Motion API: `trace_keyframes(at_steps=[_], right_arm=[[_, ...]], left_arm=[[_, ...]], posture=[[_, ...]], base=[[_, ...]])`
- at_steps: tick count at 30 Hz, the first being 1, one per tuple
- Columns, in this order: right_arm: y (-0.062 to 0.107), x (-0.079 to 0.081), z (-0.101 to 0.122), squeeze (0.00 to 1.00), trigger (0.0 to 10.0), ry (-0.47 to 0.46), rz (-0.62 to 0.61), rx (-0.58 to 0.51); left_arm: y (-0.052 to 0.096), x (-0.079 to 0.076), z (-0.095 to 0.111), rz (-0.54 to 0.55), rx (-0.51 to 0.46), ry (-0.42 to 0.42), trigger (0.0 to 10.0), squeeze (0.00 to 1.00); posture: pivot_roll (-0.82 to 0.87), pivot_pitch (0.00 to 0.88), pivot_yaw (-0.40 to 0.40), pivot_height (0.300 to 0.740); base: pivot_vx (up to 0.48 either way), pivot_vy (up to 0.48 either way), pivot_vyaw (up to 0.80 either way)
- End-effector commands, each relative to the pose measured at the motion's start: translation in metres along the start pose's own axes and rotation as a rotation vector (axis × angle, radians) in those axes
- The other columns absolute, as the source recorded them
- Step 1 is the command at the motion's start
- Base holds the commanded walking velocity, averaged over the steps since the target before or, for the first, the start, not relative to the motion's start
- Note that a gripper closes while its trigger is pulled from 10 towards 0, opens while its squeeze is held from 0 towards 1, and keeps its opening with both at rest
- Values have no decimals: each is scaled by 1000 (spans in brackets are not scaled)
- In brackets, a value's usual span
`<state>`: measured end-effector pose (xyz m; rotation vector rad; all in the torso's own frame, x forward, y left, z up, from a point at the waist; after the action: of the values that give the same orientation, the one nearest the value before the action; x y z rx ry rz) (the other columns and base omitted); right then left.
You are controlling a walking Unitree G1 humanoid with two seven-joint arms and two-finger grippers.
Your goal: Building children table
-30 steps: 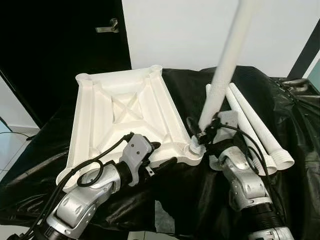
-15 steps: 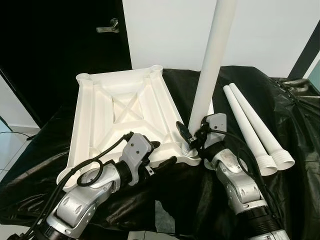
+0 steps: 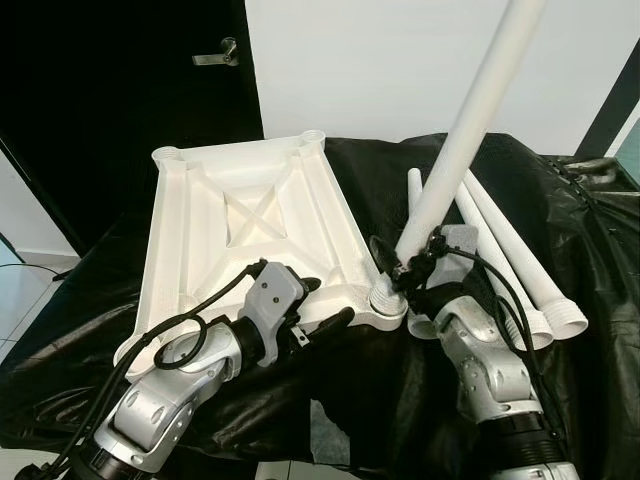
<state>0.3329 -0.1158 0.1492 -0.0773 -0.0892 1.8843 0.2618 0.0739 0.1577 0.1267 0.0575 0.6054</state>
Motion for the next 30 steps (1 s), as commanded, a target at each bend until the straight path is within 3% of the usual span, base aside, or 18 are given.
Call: trace_keyframes(at_steps=[1,8,9,10,12,16,24,30], right_arm=[[4,-4,-16,0,10000,-25,-24,74],[6,-2,-22,0,10000,-27,-28,99],[6,-1,-22,0,10000,-9,-19,98],[5,4,-25,0,10000,82,15,101],[6,5,-26,0,10000,105,24,102],[11,14,-36,0,10000,242,91,115],[20,25,-45,0,10000,344,176,100],[25,29,-50,0,10000,358,203,89]], left_arm=[[0,-3,0,-67,19,-5,10000,0],[0,-2,1,-65,19,-5,10000,0],[0,-2,1,-65,19,-6,10000,0],[-1,-2,1,-66,19,-9,10000,0],[-1,-2,1,-66,20,-10,10000,0],[0,-1,1,-62,19,-10,10000,0],[2,0,3,-55,18,-11,10000,0],[3,-1,3,-57,19,-12,10000,0]], posture=[[107,0,8,740],[106,0,11,740],[105,0,14,740],[106,0,13,740],[106,0,13,740],[110,0,13,740],[113,0,14,740],[114,0,16,740]], base=[[0,0,0],[0,0,0],[0,0,0],[0,0,0],[0,0,0],[0,0,0],[0,0,0],[0,0,0]])
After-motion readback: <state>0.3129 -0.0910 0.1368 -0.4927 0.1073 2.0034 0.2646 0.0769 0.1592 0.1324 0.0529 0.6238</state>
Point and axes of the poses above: a point about 5 cm out from each wrist's last joint towards the gripper, its own y axis pointing back from the gripper into the wrist, its own z axis along the axis of the wrist's last joint, x = y × z, the point moved 3 cm from there along -y, pointing out of the wrist towards the gripper, and after that the axes turned 9 degrees about y, right-handed, at the moved point
